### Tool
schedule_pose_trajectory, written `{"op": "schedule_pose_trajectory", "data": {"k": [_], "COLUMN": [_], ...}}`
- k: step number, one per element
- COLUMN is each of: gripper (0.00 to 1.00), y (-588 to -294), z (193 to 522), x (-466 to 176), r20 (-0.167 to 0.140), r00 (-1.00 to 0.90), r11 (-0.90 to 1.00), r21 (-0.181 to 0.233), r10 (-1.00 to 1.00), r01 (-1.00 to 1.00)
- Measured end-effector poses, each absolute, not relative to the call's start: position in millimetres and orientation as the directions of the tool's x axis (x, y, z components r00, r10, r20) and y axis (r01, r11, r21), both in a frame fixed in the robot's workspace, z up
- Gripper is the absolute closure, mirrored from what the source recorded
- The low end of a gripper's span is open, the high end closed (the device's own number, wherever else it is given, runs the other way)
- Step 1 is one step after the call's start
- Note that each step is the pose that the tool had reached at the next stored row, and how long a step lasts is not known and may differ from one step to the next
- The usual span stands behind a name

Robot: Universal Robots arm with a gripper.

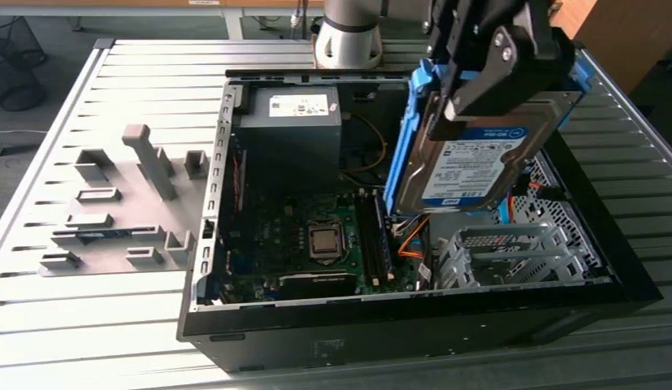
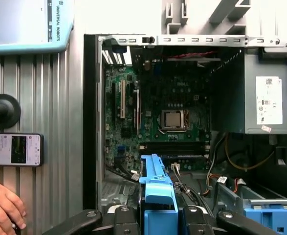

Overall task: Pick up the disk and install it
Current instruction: 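Insert the disk into the insertion slot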

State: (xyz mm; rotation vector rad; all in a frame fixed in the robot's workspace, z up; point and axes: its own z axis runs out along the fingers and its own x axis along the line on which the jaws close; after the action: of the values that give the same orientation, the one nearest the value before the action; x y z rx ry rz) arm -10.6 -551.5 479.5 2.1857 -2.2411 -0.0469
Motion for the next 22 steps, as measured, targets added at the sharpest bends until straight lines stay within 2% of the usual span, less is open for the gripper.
{"op": "schedule_pose_trajectory", "data": {"k": [7,12,22], "gripper": [0.64,0.64,0.64], "y": [-551.5,-551.5,-554.1], "z": [472.7,469.5,460.4], "x": [15.4,21.8,41.2], "r20": [-0.011,0.018,0.018], "r00": [-0.025,-0.025,-0.026], "r11": [0.025,0.026,0.026], "r21": [0.029,0.028,0.028], "r10": [-1.000,-1.000,-1.000], "r01": [-0.999,-0.999,-0.999]}}
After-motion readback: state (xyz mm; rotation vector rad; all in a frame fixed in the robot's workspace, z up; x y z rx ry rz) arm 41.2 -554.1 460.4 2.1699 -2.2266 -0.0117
